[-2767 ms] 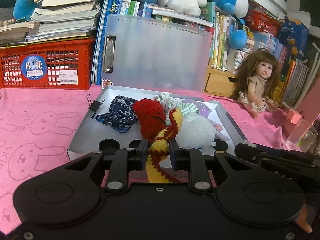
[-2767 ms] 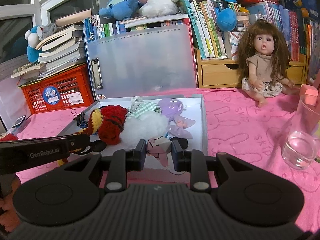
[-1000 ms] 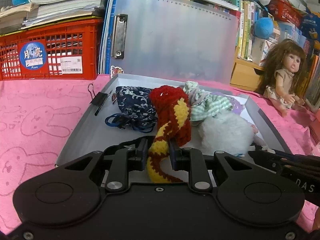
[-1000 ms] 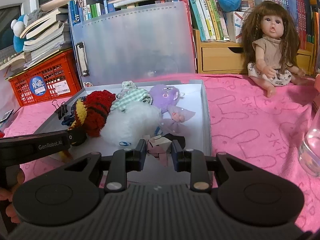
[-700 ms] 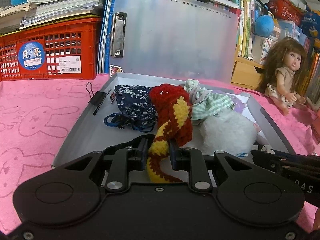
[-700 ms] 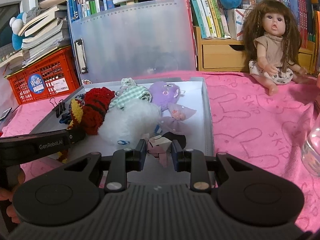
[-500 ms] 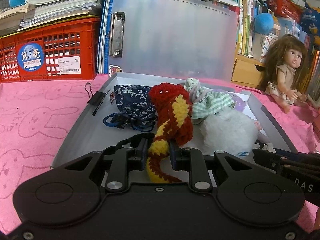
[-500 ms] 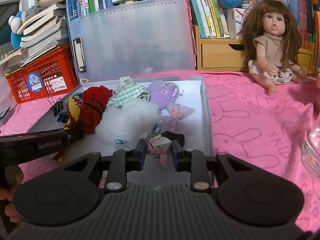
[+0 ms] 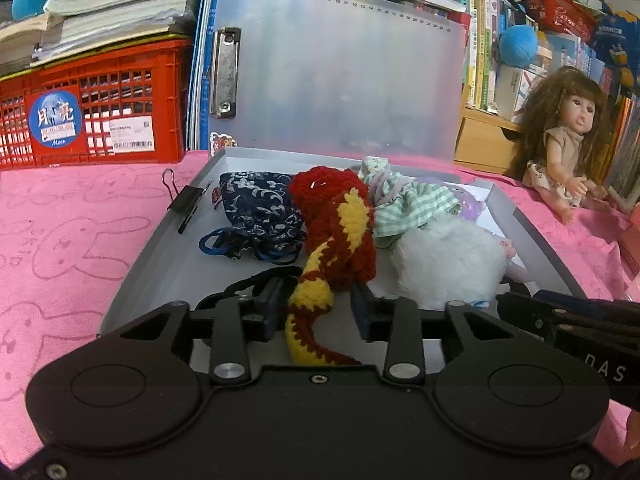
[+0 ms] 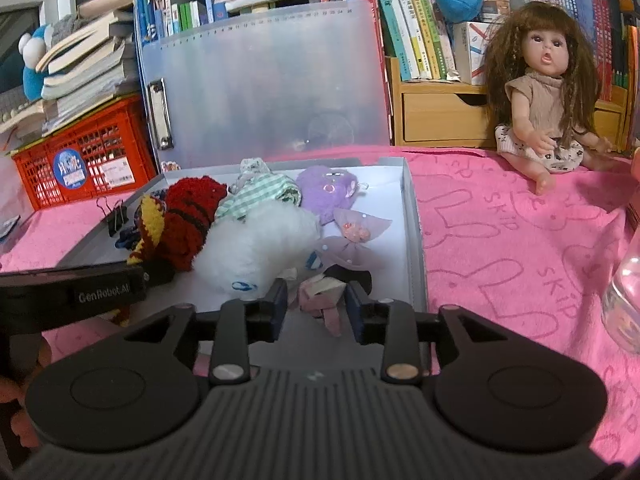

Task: Organize objects
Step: 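Carry the knitted snake and paper figure with both grippers into the white box, then open both grippers to release the snake and paper figure in the box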

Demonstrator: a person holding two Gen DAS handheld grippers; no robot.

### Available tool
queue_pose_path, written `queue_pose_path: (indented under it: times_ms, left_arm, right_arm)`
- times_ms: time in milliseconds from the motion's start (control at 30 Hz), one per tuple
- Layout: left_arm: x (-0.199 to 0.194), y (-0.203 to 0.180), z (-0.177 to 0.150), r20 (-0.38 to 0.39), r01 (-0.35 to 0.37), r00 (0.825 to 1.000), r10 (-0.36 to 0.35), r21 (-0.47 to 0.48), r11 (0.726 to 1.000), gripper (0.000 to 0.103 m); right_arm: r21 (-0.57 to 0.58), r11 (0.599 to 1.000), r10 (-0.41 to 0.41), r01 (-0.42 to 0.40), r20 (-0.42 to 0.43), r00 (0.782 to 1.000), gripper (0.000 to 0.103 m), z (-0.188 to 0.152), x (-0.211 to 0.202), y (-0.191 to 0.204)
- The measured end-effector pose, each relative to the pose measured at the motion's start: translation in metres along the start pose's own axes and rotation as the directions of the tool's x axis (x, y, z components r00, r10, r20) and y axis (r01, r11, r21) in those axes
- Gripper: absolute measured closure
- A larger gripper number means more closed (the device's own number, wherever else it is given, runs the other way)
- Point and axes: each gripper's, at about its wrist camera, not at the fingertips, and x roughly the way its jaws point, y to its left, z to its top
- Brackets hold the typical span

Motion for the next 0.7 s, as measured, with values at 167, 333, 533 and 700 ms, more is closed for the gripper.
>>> queue_pose_path:
  times_ms: [167, 333, 533, 700]
  left_arm:
    - [-0.006, -0.004, 0.002, 0.01, 0.001, 1.0, -0.002, 0.02, 1.0, 0.058]
    - [-0.017, -0.004, 0.005, 0.018, 0.005, 1.0, -0.005, 0.019, 1.0, 0.043]
    - [-0.036, -0.003, 0.007, 0.05, -0.005, 0.999, 0.004, 0.03, 1.0, 0.024]
    - [-0.057, -0.002, 0.007, 0.065, 0.0, 0.998, -0.002, 0.039, 0.999, 0.02]
  right_arm:
    - [-0.01, 1.0, -0.014, 0.014, 0.014, 1.0, 0.048, 0.003, -0.005, 0.001]
    - [-0.005, 1.0, -0.019, 0.019, 0.042, 0.999, 0.035, 0.005, -0.014, 0.0]
    - [-0.01, 1.0, -0.025, 0.025, 0.076, 0.997, 0.027, 0.008, -0.03, -0.002]
    - [-0.044, 0.998, -0.039, 0.043, 0.094, 0.995, 0.026, 0.007, -0.046, 0.002]
